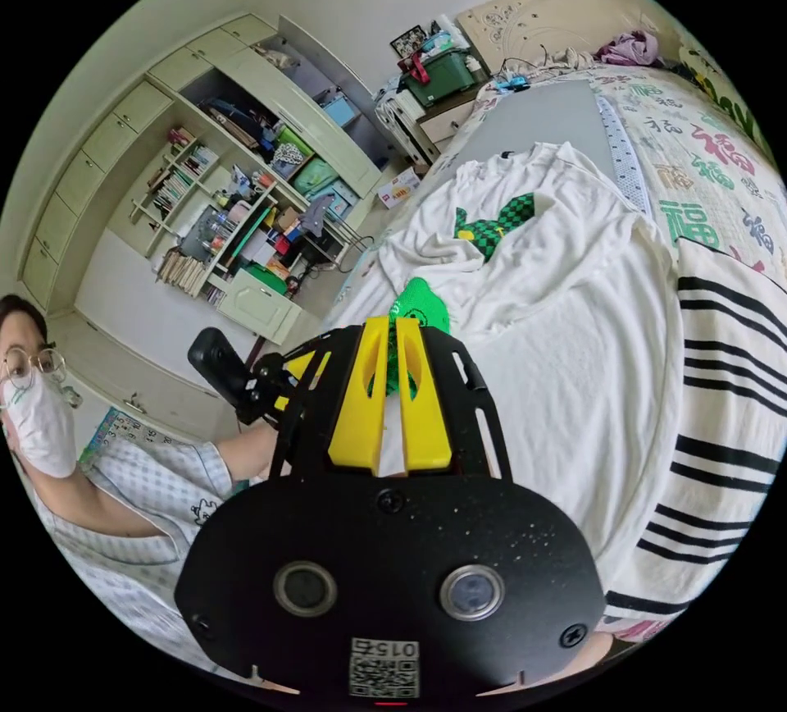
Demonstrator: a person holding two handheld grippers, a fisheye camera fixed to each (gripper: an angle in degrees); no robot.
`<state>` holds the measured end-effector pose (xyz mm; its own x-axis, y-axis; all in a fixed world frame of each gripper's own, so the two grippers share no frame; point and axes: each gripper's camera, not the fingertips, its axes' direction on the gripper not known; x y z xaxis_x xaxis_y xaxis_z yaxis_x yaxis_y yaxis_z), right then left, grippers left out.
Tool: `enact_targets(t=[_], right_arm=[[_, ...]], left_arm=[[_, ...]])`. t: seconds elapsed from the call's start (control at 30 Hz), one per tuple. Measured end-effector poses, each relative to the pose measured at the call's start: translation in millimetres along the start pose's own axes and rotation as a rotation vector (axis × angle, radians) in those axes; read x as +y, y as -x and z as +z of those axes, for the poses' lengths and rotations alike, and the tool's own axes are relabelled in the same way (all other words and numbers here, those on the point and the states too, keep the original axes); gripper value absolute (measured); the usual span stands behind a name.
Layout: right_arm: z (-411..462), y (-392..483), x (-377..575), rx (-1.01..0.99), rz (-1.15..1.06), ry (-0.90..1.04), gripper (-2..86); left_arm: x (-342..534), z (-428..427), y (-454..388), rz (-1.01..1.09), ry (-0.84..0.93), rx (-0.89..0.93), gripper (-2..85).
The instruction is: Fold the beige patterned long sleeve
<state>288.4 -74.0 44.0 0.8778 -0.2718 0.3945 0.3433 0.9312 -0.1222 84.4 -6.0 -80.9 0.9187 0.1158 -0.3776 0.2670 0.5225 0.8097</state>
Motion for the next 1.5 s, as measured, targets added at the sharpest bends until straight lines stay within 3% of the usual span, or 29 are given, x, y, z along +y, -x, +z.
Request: enact_targets(t=[0.3,0.43,0.53,0.73,0.9,1.27,1.37,1.5], right_arm=[[42.4,50.9,-3.2,-0.054,-0.075,0.023,0.5],[60.0,64.7,4.4,-0.035,-0.158,0.042,2.7],[71.0,69.7,17.6,0.051,-0.226,0.067,5.5],[167.9,85.6,72.6,0.283,-0.471,0.376,13.3],[238.2,87.2,90.2,0.461,-0.557,0.499,11.7],[248.1,42.0,29.3,0.251,-0.389,0.399,-0.7],[203.2,10.4,-9.7,0.261,-0.315,0.264,-0.8],[69.9,-59.3,-95.1,0.472,-0.167,-0.004,-0.7]], left_arm=[[13.8,-52.3,17.5,-0.149,-0.115,-0.149,11.5],[23.7,-79.4,54.1,-0.258,-0.169,-0.142,3.1],[36.2,-101.0,93.8,-0.36,-0.19,-0.151,0.4],[46.7,-133.7,149.0,-0.48,-0.235,-0.222,-0.5],[43.5,-136.6,162.3,-0.503,-0.238,-0.214,-0.6],[22.0,-117.0,183.7,-0.511,-0.222,-0.181,-0.5],[15.3,-116.7,193.0,-0.519,-0.224,-0.197,-0.5],[-14.0,-132.7,225.5,-0.503,-0.173,-0.342,-0.5]])
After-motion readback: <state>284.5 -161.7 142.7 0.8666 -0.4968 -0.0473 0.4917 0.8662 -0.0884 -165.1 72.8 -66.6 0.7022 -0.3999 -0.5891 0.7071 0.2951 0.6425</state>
